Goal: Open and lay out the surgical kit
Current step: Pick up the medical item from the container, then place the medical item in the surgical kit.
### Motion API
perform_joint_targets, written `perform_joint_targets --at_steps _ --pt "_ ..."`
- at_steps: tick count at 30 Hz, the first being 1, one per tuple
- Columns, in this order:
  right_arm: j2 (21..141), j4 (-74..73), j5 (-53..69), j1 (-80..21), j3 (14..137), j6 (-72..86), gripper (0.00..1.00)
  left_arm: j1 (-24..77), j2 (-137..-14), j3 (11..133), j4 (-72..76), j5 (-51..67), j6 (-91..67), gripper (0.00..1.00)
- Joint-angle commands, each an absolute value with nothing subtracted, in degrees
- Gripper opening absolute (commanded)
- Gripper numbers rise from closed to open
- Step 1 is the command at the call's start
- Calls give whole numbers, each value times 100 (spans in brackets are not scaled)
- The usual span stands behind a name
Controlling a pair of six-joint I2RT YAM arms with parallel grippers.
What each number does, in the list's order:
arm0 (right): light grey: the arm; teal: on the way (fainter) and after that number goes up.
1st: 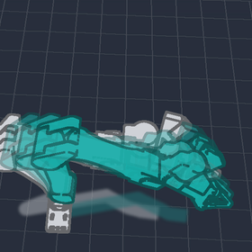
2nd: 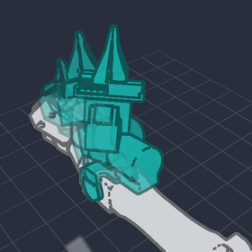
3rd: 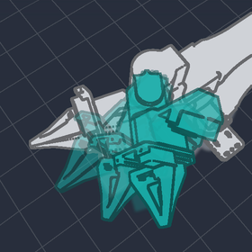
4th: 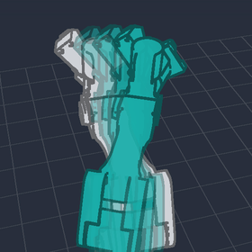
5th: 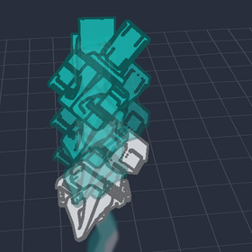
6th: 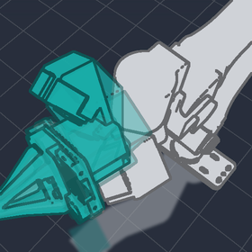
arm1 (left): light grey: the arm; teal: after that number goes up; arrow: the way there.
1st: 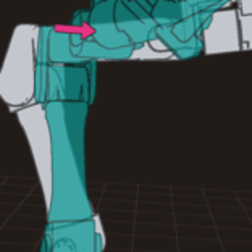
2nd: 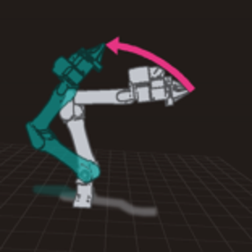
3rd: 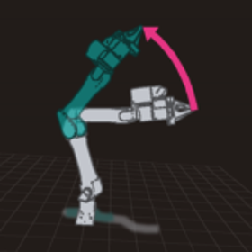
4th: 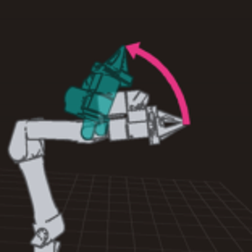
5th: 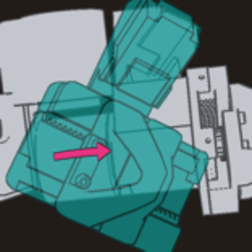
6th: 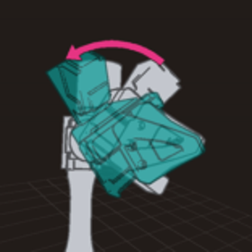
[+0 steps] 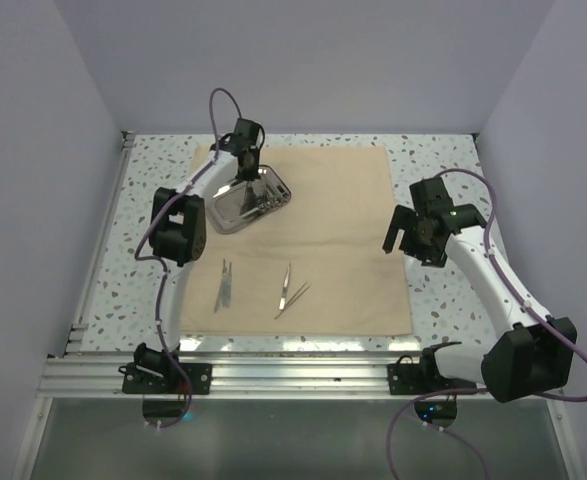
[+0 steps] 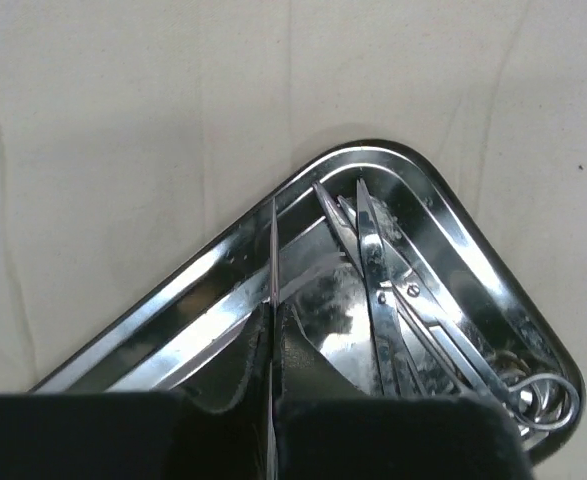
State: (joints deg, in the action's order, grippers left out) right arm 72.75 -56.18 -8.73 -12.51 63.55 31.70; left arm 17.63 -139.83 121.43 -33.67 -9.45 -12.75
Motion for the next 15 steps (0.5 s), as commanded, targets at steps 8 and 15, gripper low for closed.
perform_joint_targets --at_steps 8,15 --pt "6680 -5195 -449 -1266 6100 3120 91 2450 -11023 9769 -3569 -1318 -2091 0" --pt "6285 -5273 -308 -1266 6029 3111 91 3637 -9635 7710 -3498 -1432 -3461 0"
